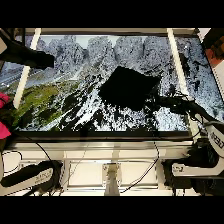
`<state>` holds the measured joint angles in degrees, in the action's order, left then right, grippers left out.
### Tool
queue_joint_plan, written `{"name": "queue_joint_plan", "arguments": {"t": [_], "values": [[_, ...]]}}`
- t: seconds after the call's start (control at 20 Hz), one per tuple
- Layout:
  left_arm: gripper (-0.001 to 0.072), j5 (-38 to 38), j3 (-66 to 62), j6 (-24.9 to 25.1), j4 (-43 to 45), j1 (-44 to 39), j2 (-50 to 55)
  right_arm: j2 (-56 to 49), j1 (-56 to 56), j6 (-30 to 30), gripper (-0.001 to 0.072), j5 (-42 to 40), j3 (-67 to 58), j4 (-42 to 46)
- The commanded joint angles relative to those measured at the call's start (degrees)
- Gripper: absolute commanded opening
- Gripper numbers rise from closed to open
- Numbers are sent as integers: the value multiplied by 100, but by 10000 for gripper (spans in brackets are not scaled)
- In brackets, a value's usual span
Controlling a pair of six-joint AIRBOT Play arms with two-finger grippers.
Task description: Fold the clothes and pants, and hang the long-sleeved shirts on hangers.
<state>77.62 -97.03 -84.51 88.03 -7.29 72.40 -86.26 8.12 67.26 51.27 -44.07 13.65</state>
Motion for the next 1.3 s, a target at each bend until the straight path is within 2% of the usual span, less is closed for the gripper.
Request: {"name": "queue_joint_plan", "arguments": {"t": [0.0, 0.2, 0.25, 0.3, 0.4, 0.45, 0.7, 1.0, 1.25], "values": [[4, 11, -2, 15, -20, -31, -4, -553, -2, 208, 694, 170, -289, 4], [4, 9, -2, 15, -17, -31, -4, -811, -9, 284, 667, 160, -291, -42], [4, 9, -2, 15, -17, -31, -4, -815, -9, 280, 586, 149, -291, -42], [4, 9, -2, 15, -17, -31, -4, -815, -9, 273, 447, 142, -291, -66], [4, 7, -2, 15, -17, -31, -4, -809, -7, 249, 103, 146, -295, -223], [4, 4, -2, 13, -17, -31, -4, -802, -7, 240, 19, 192, -339, -258], [4, -87, -2, 15, 83, -2, 66, -393, 595, 267, 15, 400, -610, -72], [5, -81, -2, 11, 153, 0, 278, 841, 3648, 1163, 15, 1410, -603, 2448], [5, -81, -2, 11, 153, 0, 315, 1958, 6264, 1316, 14, 2334, -603, 3956]]}}
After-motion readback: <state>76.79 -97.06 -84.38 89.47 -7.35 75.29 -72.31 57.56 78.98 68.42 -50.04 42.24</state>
